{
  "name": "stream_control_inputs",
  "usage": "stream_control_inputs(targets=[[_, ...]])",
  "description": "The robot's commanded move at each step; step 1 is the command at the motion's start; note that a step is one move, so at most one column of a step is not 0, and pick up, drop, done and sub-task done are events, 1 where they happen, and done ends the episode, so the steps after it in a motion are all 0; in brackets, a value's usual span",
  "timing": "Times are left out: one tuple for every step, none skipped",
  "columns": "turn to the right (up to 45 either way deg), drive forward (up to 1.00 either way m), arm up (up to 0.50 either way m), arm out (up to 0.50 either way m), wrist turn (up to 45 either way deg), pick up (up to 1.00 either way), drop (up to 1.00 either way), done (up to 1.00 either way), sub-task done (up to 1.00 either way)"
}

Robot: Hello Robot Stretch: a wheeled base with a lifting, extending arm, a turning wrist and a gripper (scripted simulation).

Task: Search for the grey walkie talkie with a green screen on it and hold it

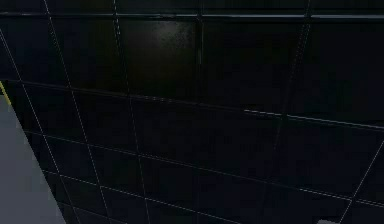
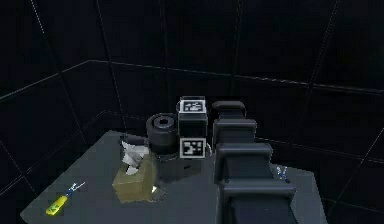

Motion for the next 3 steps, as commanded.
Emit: stream_control_inputs(targets=[[0.0,0.00,-0.22,0.00,0.0,0.00,0.00,0.00,0.00],[0.0,0.00,0.00,0.00,0.0,1.00,0.00,0.00,0.00],[0.0,0.00,0.10,0.00,0.0,0.00,0.00,0.00,0.00]])
